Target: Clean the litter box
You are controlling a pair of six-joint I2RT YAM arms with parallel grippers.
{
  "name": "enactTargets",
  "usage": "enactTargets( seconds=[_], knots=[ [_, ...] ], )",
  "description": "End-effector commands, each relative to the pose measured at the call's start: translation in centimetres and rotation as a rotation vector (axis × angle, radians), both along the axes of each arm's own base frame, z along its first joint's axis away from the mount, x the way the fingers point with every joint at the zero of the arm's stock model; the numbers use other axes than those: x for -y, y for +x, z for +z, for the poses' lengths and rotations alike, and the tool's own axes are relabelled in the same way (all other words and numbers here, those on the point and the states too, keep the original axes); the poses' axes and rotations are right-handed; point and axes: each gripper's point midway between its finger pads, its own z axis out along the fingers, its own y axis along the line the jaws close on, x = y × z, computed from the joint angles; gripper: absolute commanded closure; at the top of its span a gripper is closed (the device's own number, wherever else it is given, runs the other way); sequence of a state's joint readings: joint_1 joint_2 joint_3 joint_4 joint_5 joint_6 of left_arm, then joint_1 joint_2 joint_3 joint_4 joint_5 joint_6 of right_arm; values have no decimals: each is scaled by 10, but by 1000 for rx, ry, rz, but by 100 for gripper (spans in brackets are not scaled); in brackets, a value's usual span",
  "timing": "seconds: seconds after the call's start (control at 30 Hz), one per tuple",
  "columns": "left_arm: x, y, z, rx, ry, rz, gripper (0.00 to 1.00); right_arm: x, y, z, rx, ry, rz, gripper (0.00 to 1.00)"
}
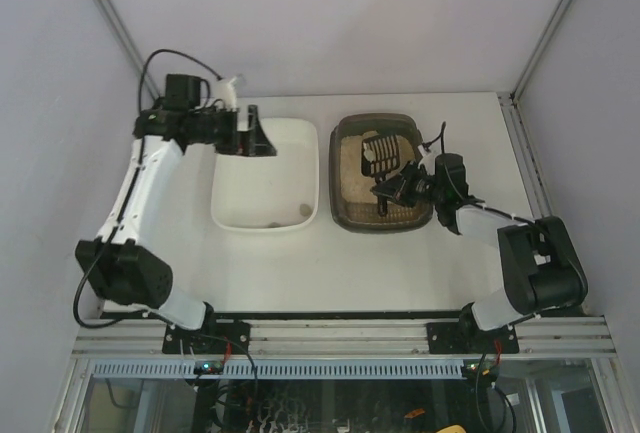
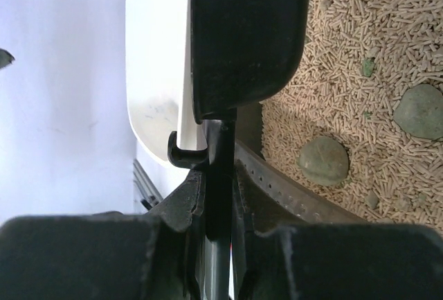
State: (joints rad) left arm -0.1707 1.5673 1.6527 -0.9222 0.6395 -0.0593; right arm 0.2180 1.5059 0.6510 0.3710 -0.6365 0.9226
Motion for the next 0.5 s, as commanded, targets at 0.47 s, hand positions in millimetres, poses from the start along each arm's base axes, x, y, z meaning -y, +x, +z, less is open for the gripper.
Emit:
enactTargets(
  seconds=[0.47],
  knots=[
    [-124, -86, -67, 64, 357, 196, 0, 14, -15, 66, 478, 320, 82, 100]
  ],
)
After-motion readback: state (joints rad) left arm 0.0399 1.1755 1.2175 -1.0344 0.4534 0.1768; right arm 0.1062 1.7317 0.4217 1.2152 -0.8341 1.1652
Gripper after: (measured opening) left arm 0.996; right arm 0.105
